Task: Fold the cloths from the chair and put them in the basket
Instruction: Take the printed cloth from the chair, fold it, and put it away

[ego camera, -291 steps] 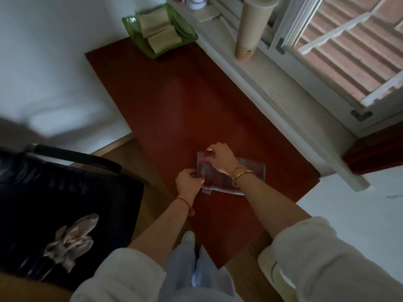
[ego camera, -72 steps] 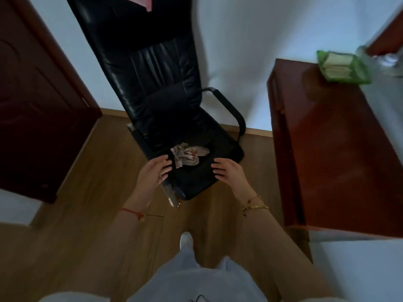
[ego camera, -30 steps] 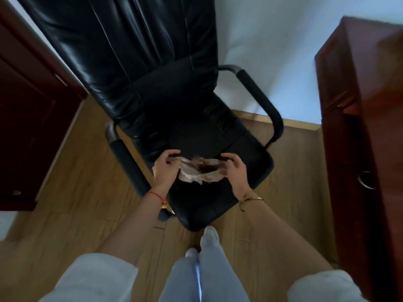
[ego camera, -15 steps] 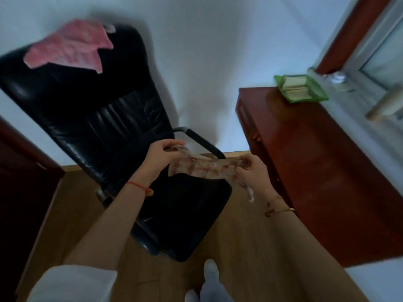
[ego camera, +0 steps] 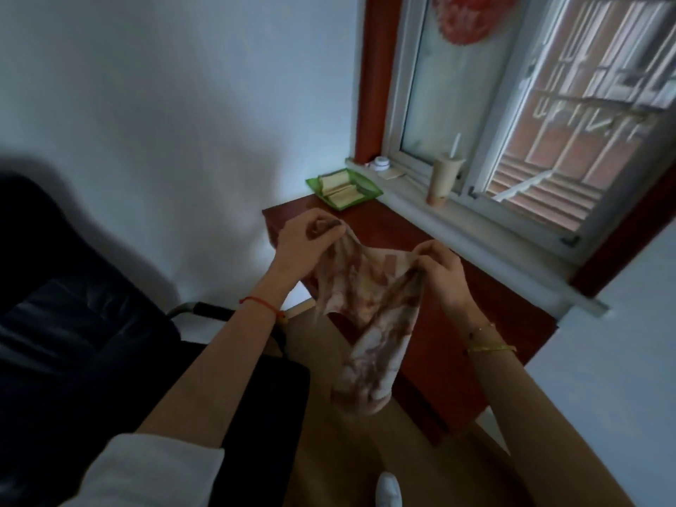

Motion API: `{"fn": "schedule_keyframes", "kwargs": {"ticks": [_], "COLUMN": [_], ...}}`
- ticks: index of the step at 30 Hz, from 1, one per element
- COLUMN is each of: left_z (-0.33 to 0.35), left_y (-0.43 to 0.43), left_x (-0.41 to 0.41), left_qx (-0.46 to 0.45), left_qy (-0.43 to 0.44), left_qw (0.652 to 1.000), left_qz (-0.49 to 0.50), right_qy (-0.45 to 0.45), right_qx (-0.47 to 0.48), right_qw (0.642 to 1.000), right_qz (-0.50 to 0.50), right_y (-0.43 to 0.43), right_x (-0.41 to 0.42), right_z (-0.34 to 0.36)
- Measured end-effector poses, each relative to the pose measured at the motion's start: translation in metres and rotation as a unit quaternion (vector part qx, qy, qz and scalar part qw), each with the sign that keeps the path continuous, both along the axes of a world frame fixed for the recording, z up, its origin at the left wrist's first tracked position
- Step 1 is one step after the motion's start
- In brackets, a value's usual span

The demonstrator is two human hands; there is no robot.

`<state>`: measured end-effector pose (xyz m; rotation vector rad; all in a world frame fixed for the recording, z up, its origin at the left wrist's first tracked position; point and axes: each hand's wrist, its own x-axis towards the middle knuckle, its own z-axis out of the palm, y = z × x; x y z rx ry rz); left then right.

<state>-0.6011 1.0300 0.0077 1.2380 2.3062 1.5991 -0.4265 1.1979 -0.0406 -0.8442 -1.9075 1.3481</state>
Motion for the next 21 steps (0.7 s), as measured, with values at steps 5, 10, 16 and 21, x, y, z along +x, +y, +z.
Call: {"fn": "schedule_keyframes", "kwargs": {"ticks": [5, 10, 16, 21], "left_z": [-0.016, -0.03, -0.05, -0.068], "left_y": [0.085, 0.169, 0.237, 0.262], "left_x": [0.027, 0.051, 0.064, 0.058], "left_qx": [0.023, -0.009, -0.076, -0.112], "left_qy": [-0.094, -0.194, -0.178, -0.236], "left_qw": [0.988, 0.954, 0.942, 0.939], "left_qz": [-0.123, -0.229, -0.274, -0.225], "right_qy": [-0.018, -0.096, -0.028, -0.072], "right_qx": [-0.03, -0.008, 0.077, 0.135], "right_qw": [0.999, 0.995, 0.996, 0.988], "right_qz": [-0.023, -0.002, 0.024, 0.039], "right_y": [0.064, 0.12, 0.158, 0.178], "right_x": [0.039, 0.063, 0.057, 0.047], "right_z": [-0.004, -0.01, 0.0, 0.0]}}
